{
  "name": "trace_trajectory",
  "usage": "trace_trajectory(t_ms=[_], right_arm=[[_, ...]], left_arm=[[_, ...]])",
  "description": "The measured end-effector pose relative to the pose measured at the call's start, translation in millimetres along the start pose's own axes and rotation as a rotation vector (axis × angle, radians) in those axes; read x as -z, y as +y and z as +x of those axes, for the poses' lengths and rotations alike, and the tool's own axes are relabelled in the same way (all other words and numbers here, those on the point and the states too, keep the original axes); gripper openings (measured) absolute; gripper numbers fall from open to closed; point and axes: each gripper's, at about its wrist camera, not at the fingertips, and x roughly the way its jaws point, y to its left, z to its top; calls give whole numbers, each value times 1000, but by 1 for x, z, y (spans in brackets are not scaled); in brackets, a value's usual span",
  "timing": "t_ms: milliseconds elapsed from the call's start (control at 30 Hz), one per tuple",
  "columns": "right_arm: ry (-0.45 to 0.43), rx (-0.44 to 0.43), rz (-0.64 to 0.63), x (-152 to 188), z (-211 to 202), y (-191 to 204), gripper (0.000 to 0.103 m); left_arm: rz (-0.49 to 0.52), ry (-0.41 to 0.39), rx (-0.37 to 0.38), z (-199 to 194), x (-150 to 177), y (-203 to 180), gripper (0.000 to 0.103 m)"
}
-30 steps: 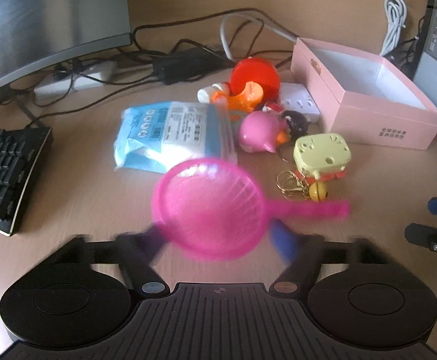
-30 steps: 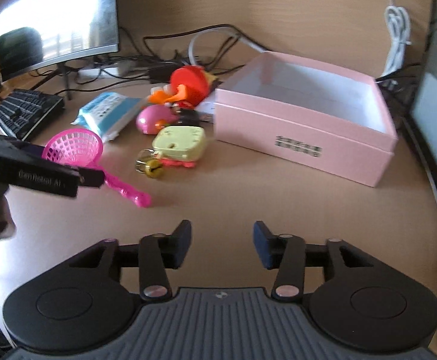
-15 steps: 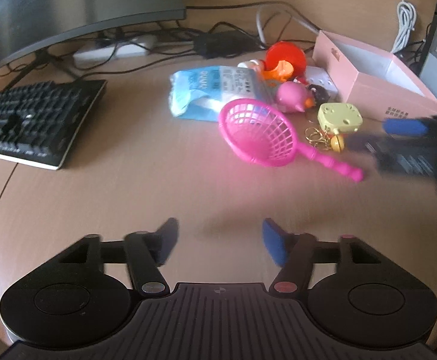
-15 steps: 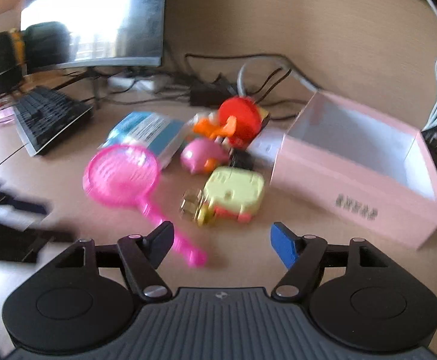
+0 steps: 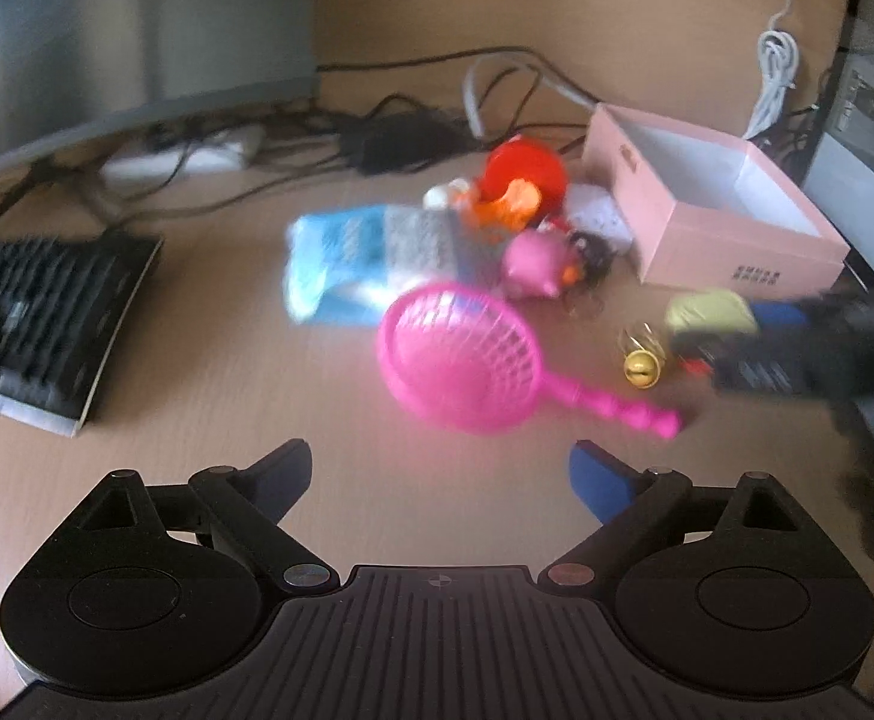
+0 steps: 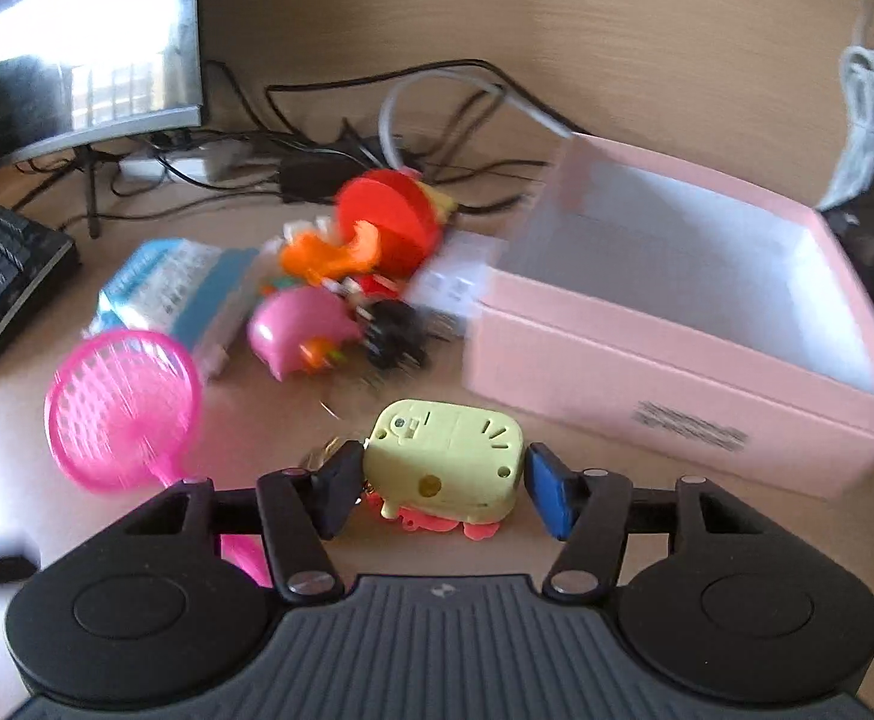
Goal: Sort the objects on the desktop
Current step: 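Grasp the pink net with the left tool while the right tool grasps the yellow cheese toy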
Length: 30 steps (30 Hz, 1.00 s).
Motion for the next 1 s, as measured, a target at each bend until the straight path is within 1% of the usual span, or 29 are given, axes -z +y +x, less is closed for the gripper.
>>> trace_trajectory(t_ms=[100,200,267,367,433,567,667,733,833,900,967,1000], right_arm=[[-11,80,-47,14,-13,-13,59],[-19,107,4,18,-27,-31,61],[-33,112,30,19,-37,-36,62],[-55,57,13,22,-54,-30,62],[-63,-5,-42,24,-61,-16,62],[-38,-135,-189,27,-58,27,62],[-25,-159,-277,28,-47,50,62],[-16,-149,-310,26,-37,55,62],[-27,-63,-326,17,-18,52,63],[-45,31,-305,7,-6,45,63],[-61,77,-262,-2,-2,35,63],[-68,80,-238,-6,-2,30,64]], left_arm=[[18,-20,1,17,-19,-7,97],[13,-23,-84,36,-34,-13,97],[-5,-22,-106,40,-36,-11,97],[-27,-9,-118,39,-31,-2,97],[-36,9,-131,37,-25,5,97],[-61,45,-153,30,-9,18,97],[-78,61,-167,19,2,27,97],[-94,71,-171,12,9,32,97],[-109,85,-156,3,19,34,98],[-104,86,-127,-4,24,31,99],[-79,79,-90,-10,27,26,99],[-55,70,-72,-13,28,22,100]])
